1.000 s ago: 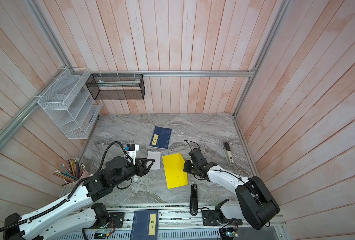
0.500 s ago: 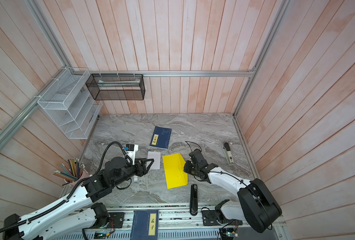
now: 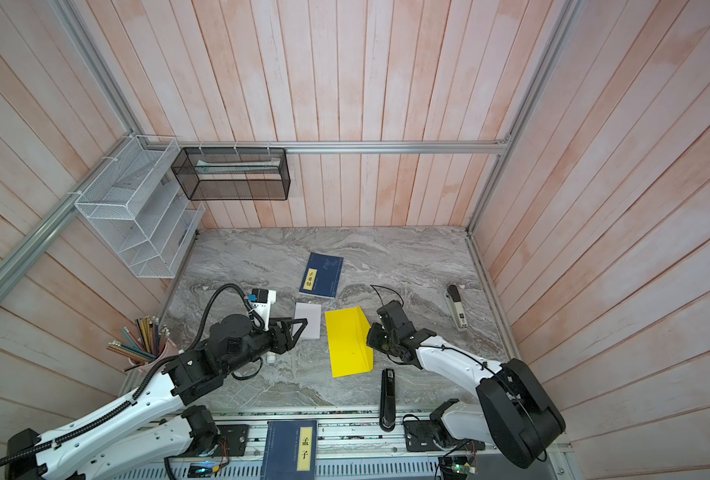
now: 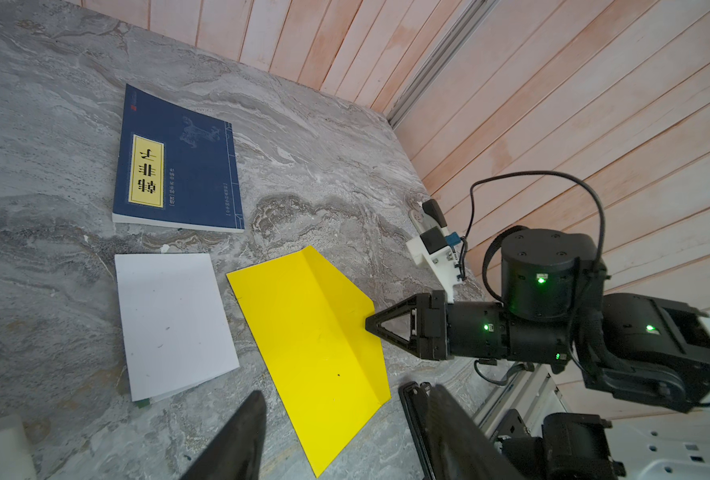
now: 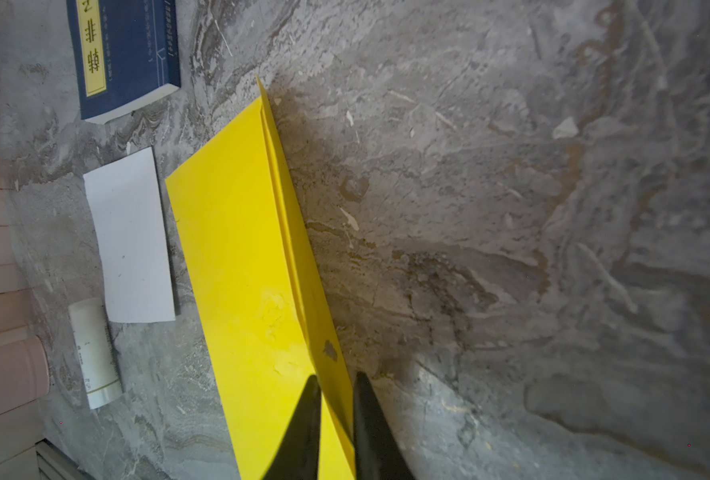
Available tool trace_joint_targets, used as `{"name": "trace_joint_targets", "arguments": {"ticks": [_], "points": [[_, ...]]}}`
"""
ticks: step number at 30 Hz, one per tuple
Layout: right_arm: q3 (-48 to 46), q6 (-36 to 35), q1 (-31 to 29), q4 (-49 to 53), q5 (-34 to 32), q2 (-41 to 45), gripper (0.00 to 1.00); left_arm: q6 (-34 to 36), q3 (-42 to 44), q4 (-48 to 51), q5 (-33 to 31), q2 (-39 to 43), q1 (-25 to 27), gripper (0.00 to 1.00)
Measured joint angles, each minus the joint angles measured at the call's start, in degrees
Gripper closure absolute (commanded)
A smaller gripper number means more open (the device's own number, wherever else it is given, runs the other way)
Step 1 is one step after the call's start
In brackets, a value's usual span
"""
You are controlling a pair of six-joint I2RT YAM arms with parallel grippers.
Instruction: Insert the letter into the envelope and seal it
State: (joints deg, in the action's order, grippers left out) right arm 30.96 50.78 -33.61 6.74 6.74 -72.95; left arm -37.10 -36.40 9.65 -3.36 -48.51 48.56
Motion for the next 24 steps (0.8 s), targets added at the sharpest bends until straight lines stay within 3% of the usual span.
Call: {"name": "trace_joint_targets", "arguments": {"ticks": [5, 12, 21, 24], "points": [[3.5, -1.3, 0.0, 5.0, -2.3, 2.2, 0.6, 0.0, 0.0, 1.7, -0.7, 0.0, -0.2, 0.35], [13.2, -4.0, 0.0, 10.5, -7.0, 5.4, 0.58, 0.5, -0.3, 6.6, -1.3, -3.8, -3.9, 0.33], [16.8, -5.4, -1.5, 10.6, -5.7, 2.8, 0.58, 3.0, -0.7, 7.5, 9.7, -13.8, -18.1, 0.34], [16.9, -5.4, -3.2, 9.6, -5.0, 0.2, 0.58, 4.5, -1.8, 7.5, 13.4, -18.4, -20.8, 0.4]]}}
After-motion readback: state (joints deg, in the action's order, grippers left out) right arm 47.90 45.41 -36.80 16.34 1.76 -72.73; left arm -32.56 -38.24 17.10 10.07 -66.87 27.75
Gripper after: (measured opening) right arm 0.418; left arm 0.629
